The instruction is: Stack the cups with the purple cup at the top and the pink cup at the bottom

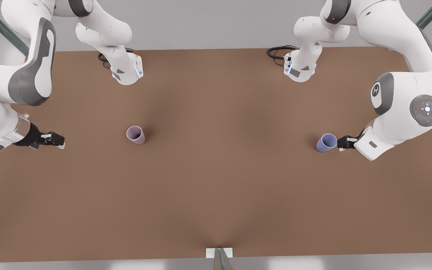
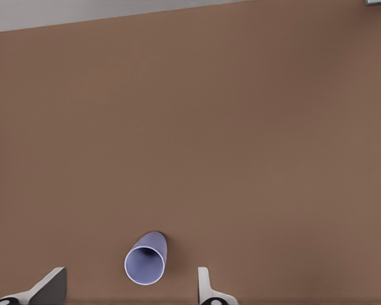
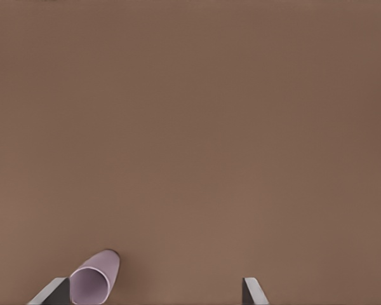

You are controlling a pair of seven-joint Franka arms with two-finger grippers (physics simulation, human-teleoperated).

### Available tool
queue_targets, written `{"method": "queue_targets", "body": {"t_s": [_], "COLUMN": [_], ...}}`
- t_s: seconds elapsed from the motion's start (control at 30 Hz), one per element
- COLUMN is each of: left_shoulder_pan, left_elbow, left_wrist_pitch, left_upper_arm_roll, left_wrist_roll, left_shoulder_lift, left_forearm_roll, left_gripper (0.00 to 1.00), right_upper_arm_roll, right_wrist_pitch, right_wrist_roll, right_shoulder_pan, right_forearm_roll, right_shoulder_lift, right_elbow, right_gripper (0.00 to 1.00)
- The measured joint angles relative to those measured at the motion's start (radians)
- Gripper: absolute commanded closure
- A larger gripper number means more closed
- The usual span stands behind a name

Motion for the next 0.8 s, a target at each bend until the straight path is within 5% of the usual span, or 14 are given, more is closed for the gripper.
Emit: {"method": "queue_targets", "body": {"t_s": [0.13,0.57,0.8], "left_shoulder_pan": [0.000,0.000,0.001], "left_elbow": [-0.002,-0.009,-0.009], "left_wrist_pitch": [0.000,0.006,0.007], "left_upper_arm_roll": [0.000,0.000,0.001], "left_wrist_roll": [0.000,-0.002,-0.003], "left_shoulder_lift": [0.000,0.025,0.029], "left_forearm_roll": [0.000,-0.004,-0.005], "left_gripper": [0.00,0.00,0.00], "right_upper_arm_roll": [0.002,0.075,0.078], "right_wrist_pitch": [0.013,0.329,0.640], "right_wrist_roll": [0.000,-0.047,-0.065], "right_shoulder_pan": [0.034,0.144,0.105], "right_forearm_roll": [0.007,0.030,0.031], "right_shoulder_lift": [-0.065,-0.183,-0.058], "right_elbow": [-0.079,-0.811,-0.852], "right_gripper": [0.00,0.00,0.00]}}
